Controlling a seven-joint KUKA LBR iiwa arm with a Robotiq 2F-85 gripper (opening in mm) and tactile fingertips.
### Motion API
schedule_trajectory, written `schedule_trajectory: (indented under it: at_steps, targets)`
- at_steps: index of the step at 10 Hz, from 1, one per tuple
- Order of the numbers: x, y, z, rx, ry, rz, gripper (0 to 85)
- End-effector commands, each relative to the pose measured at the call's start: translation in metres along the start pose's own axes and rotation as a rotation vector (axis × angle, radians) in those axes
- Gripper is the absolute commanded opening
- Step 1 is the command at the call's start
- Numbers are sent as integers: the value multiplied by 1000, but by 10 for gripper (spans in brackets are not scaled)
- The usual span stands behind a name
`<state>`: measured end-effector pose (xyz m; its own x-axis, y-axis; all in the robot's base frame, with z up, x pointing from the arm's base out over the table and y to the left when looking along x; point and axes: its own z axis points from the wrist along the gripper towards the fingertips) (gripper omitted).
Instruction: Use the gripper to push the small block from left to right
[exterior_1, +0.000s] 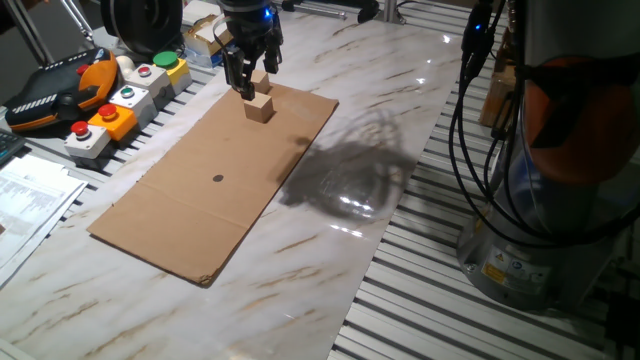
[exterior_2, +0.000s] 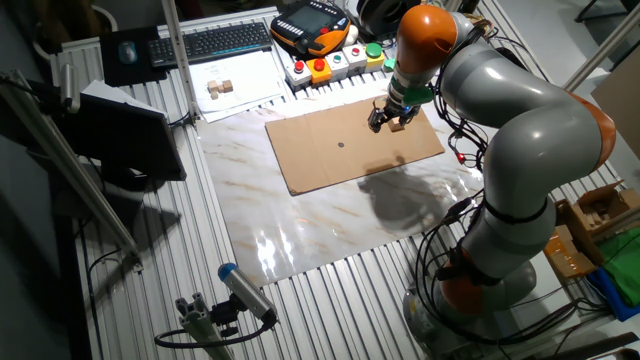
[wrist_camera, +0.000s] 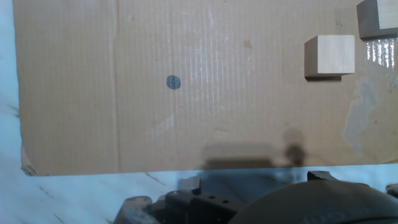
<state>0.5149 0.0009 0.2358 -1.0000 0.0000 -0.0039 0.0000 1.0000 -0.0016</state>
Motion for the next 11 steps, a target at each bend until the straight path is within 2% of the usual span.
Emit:
schedule_trajectory:
  at_steps: [1, 4, 6, 11]
  targets:
    - [0, 0, 0, 69, -17, 11, 7]
    - [0, 0, 0, 69, -17, 11, 7]
    - [0, -2, 1, 52, -17, 22, 7]
    - [-9, -14, 17, 36, -17, 25, 7]
